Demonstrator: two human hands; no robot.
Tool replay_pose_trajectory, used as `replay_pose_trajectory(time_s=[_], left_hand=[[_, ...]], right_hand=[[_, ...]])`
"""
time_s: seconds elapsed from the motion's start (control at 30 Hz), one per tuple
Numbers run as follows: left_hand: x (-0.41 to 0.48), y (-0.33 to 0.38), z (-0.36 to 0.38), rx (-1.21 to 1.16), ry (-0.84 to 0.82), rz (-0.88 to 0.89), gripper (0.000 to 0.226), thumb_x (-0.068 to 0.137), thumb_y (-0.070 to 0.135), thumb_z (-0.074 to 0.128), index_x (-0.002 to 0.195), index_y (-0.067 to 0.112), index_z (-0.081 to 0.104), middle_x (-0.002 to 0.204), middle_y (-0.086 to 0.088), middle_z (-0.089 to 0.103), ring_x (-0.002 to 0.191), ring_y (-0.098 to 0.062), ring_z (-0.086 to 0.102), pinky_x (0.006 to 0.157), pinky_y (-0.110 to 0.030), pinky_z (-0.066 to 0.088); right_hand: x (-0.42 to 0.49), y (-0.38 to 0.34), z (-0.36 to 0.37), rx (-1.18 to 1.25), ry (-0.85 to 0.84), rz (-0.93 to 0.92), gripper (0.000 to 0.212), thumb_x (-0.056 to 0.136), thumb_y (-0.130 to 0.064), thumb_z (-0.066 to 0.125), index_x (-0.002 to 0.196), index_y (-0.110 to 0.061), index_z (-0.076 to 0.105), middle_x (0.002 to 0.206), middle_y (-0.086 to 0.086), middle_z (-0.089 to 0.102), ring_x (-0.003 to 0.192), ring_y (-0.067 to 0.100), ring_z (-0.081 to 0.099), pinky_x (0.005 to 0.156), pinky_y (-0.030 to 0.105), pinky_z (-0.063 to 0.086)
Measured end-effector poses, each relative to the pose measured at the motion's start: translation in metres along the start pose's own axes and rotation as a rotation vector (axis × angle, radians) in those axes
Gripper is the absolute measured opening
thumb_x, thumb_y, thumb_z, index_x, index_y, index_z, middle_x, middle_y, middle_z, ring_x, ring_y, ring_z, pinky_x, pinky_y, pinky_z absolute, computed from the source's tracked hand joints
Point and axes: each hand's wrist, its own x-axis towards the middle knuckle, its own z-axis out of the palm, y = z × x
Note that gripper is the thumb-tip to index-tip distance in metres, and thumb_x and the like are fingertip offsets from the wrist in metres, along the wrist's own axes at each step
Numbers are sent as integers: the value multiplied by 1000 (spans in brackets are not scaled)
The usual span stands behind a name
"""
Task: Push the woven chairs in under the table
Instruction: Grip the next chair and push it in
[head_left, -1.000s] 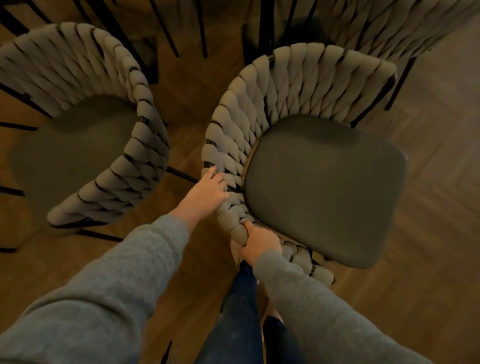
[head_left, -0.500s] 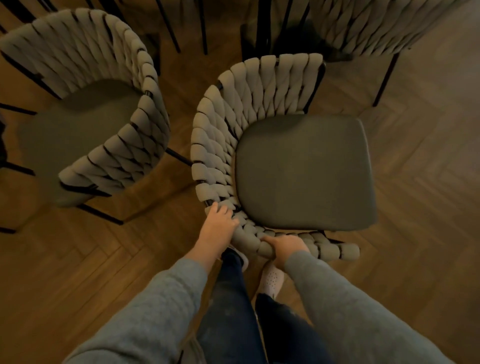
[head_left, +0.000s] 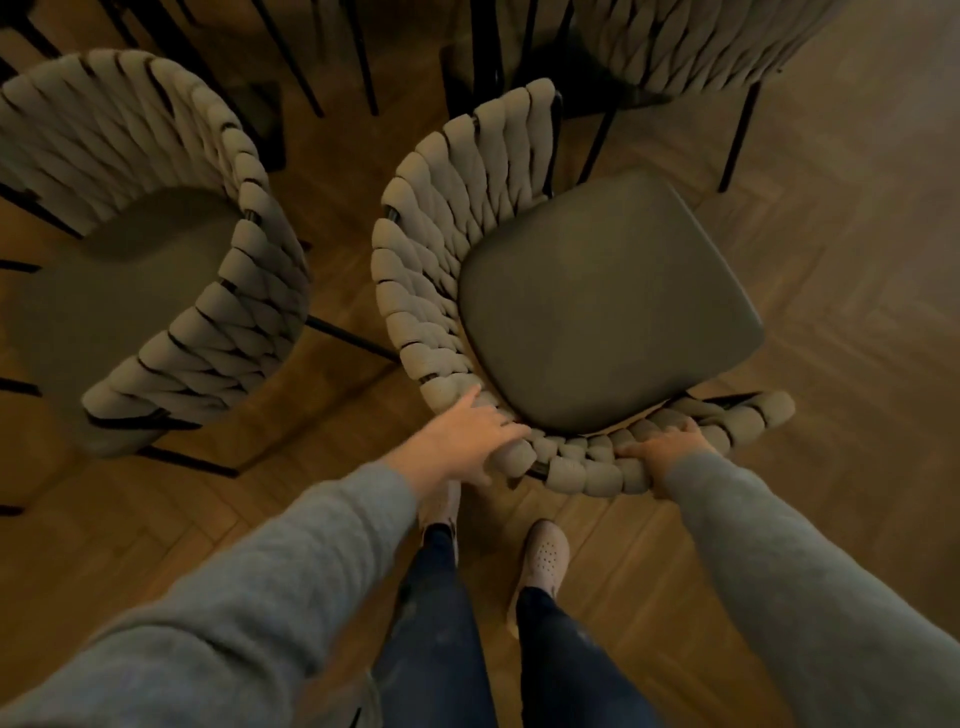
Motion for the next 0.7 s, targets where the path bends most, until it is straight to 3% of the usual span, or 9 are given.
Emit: replay_pose_trajectory(time_s=[0.07,0.17,0.23,0.33,0.43,0.53,0.7], left_hand=[[-5,-42,-11,140,-73,-37,86,82,48,66,151,24,23,149,-3,38,140,-25,31,117,-56,3],[-4,-105,-31,345,-170,-51,81,83,35,68,151,23,24,150,-6,36,141,-27,29,118,-57,8],[6,-136,-41,456,-209,-6,74,86,26,66,149,23,28,149,-7,38,140,-28,31,116,-58,13],[22,-156,-42,541,-192,29,62,89,19,60,145,23,34,140,-7,48,133,-30,40,113,-62,19],[23,-160,-33,517,-149,-4,47,94,23,50,140,31,42,133,-5,54,126,-29,46,110,-60,24],[13,-154,-26,475,-128,-31,42,95,23,48,136,33,48,128,-4,58,124,-29,48,110,-60,23],[-8,-127,2,332,-135,-106,38,92,25,49,130,31,52,119,-1,62,119,-27,50,109,-61,22]], right_hand=[[-6,-16,-11,121,-71,-26,82,77,-47,75,146,-38,34,144,-3,46,135,25,40,115,51,24],[-10,-69,-31,464,32,-165,92,72,-61,71,149,-32,30,140,-2,48,126,22,48,106,39,40],[-8,-114,-45,564,159,-193,86,80,-57,65,150,-28,25,141,1,46,126,24,48,105,39,41],[1,-158,-56,693,253,-55,73,93,-36,56,153,-22,17,147,9,40,131,29,42,108,41,39],[6,-166,-55,694,309,49,63,96,-21,49,152,-27,21,143,7,46,127,27,47,104,38,42],[6,-169,-48,663,358,39,57,96,-22,47,149,-30,26,137,5,52,121,25,52,99,36,44],[-6,-163,-27,572,269,-29,58,98,-25,45,151,-32,24,137,5,51,123,26,49,100,38,43]])
